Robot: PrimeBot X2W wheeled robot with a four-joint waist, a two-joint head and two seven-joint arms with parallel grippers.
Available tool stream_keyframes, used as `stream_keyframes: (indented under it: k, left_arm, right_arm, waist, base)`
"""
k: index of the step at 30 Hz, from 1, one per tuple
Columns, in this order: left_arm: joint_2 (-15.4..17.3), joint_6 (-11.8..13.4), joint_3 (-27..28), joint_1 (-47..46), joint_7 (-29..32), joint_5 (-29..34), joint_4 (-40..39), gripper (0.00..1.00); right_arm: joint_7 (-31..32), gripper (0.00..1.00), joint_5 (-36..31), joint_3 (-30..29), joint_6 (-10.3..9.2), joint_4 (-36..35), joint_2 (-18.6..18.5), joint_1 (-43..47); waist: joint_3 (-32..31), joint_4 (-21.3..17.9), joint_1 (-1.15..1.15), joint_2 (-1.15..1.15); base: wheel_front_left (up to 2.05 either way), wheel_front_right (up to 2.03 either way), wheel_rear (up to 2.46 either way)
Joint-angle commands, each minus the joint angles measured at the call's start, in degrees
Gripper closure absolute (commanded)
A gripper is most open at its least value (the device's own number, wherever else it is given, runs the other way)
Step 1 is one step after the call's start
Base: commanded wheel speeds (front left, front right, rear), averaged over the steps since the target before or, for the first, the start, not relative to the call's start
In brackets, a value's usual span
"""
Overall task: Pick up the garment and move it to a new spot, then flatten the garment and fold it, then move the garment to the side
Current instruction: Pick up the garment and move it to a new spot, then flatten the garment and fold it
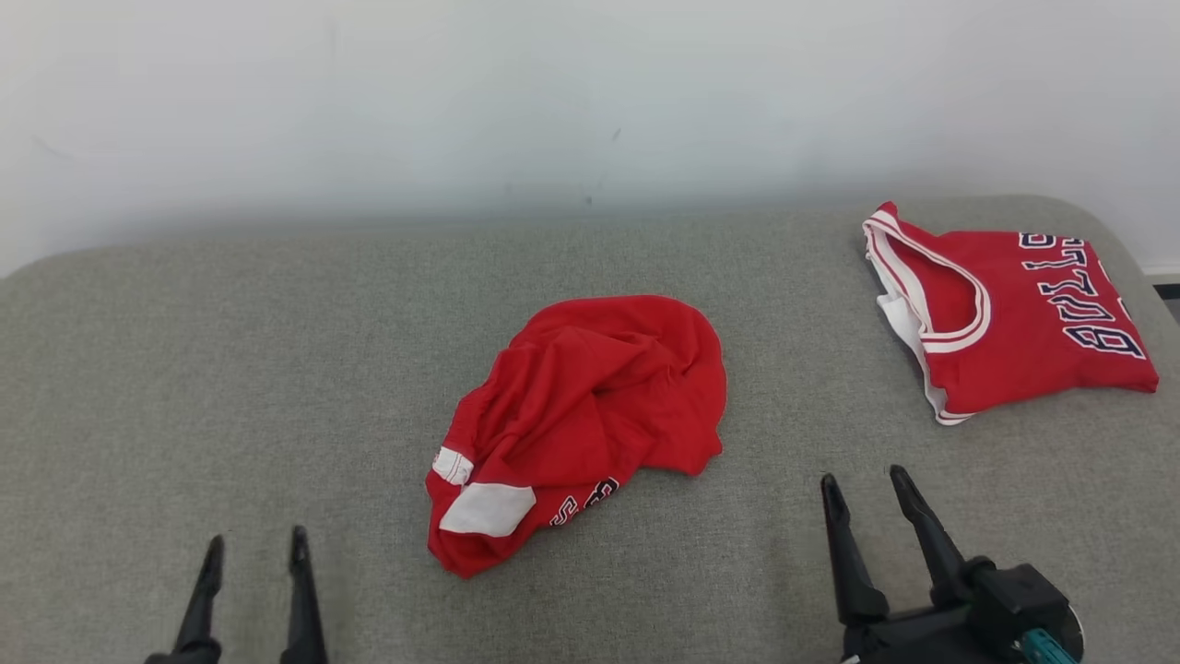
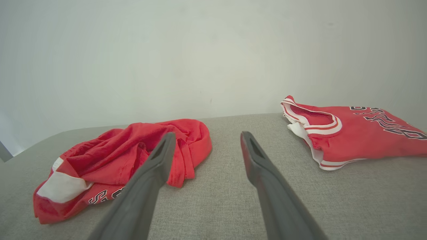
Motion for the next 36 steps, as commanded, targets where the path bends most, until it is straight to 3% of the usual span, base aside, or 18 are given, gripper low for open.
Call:
stream_keyframes:
  k: [1,17,36]
  left_arm:
    - [-0.4,0.0,1.9,1.8,-0.1,0.8,-1.0,0.00]
    - [-2.3,-3.6,4.3,8.7,-0.2,5.2,-6.7,0.00]
    - [-2.6,-1.9,2.5,8.0,-0.2,5.9,-6.2,0.00]
  right_arm:
    - [0.0,0.00,0.2,-1.0,-0.10,-0.4,0.0,1.5]
    - [0.0,0.00,1.1,-3.5,-0.10,-1.1,0.0,6.9]
    - [0.0,0.00,1.3,-2.0,-0.10,-0.4,0.0,7.0]
  waist:
    - [-0.7,0.1,0.00,0.00]
    - [-2.3,1.1,0.00,0.00]
    - [-2.1,1.9,0.00,0.00]
  base:
    - [0.00,0.00,0.00]
    - [0.00,0.00,0.00]
    - [0.00,0.00,0.00]
